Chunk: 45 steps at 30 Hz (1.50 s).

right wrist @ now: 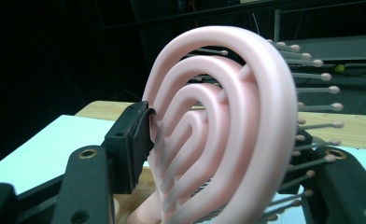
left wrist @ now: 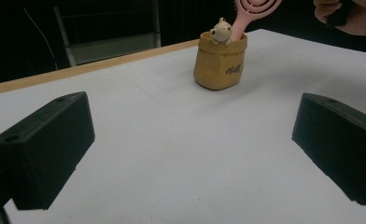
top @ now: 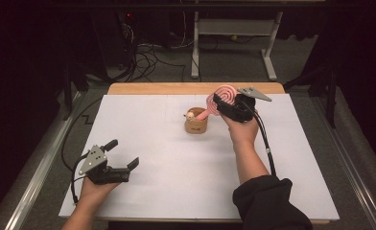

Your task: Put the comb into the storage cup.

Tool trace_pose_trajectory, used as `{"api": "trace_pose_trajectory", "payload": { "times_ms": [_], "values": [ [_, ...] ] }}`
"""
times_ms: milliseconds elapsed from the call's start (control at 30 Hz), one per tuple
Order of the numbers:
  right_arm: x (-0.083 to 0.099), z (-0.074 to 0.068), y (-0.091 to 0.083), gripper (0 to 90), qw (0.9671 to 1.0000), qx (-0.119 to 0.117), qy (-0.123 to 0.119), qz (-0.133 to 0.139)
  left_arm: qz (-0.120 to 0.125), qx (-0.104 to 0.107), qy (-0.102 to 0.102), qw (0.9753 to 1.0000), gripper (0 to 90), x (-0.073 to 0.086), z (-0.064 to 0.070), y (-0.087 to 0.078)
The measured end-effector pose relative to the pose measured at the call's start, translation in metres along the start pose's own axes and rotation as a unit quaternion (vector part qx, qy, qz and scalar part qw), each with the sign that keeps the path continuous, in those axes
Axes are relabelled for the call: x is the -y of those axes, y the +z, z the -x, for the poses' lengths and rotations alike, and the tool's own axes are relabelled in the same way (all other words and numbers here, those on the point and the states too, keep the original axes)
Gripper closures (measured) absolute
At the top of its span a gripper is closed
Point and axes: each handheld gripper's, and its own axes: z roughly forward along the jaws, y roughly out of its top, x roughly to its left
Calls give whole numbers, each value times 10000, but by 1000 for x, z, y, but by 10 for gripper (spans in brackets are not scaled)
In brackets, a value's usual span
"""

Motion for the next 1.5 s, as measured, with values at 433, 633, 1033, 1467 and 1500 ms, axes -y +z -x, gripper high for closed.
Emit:
{"api": "trace_pose_trajectory", "payload": {
  "times_ms": [433,633,1033,1467,1500],
  "values": [
    [0,0,-2,351,9999,-14,-83,-66,-17,-11,-14,10000,0,0,0,0],
    [-2,1,-4,305,10000,-2,-73,-62,-50,-12,-13,10000,0,1,-1,1],
    [-2,4,-6,215,9999,83,-100,-111,-55,-9,6,10000,0,1,0,1],
    [-3,5,-7,121,9996,161,-175,-168,-72,-26,-7,10000,0,1,-1,1],
    [-4,4,-7,112,9996,159,-180,-166,-71,-31,-8,10000,0,1,-1,1]
  ]
}}
